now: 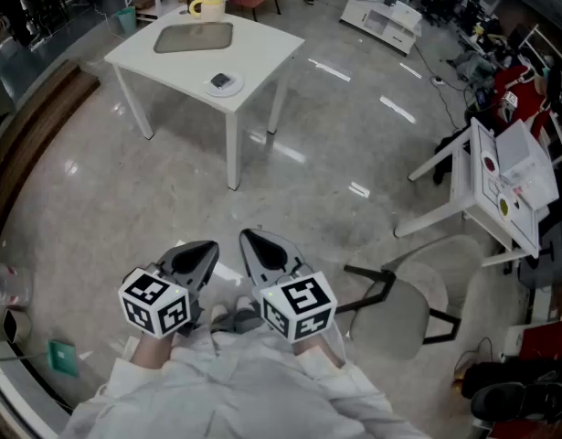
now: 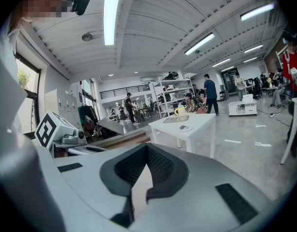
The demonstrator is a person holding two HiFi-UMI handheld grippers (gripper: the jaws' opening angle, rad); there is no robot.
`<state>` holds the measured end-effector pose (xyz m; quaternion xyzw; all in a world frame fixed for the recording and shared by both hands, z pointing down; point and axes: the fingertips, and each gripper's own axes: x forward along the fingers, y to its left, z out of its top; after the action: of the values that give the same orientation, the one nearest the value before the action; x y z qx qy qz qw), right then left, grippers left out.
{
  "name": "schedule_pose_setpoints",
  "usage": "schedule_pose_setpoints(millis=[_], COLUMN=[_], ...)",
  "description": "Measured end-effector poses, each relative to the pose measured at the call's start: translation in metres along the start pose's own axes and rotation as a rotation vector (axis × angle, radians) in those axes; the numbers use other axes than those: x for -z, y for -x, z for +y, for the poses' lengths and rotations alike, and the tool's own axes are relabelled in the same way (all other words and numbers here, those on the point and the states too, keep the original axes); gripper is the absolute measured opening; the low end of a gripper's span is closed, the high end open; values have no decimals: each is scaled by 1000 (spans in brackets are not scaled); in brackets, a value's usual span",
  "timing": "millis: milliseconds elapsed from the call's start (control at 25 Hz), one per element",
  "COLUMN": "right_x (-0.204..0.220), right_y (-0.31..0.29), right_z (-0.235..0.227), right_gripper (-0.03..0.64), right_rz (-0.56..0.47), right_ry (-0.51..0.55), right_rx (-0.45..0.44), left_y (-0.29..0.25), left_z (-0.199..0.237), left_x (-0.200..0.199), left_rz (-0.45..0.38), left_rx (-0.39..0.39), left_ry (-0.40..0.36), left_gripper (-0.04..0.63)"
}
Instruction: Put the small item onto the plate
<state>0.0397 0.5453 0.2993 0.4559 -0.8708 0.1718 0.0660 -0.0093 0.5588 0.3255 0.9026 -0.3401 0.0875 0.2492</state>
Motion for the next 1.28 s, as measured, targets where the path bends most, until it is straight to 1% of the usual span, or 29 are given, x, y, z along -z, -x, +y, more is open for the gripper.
schedule_pose_setpoints(millis=[160,560,720,840,960,1120,1280], right_x=[4,7,8,7,6,9,15], right_y=[2,0,2,2,4,3,3], right_z=[1,0,-3,-9,-16,-24,-29], right_gripper=[15,15,15,17,17,17,17], right_rz=[8,33,21,7,11,22,40], right_ry=[12,25,-11,-48,-46,-45,-62], right_rx=[-9,-14,-35,-60,-63,-79,-97], left_y=[0,-4,-11,-19,-25,-34,-40], left_z=[-1,-3,-4,-6,-11,-15,-16], left_x=[2,4,6,7,6,6,13], left_rz=[-7,0,4,3,-5,-5,-6], left_rx=[-1,-2,-2,8,16,5,3], left_ry=[9,1,4,26,51,41,97], left_gripper=[11,11,11,11,11,11,11])
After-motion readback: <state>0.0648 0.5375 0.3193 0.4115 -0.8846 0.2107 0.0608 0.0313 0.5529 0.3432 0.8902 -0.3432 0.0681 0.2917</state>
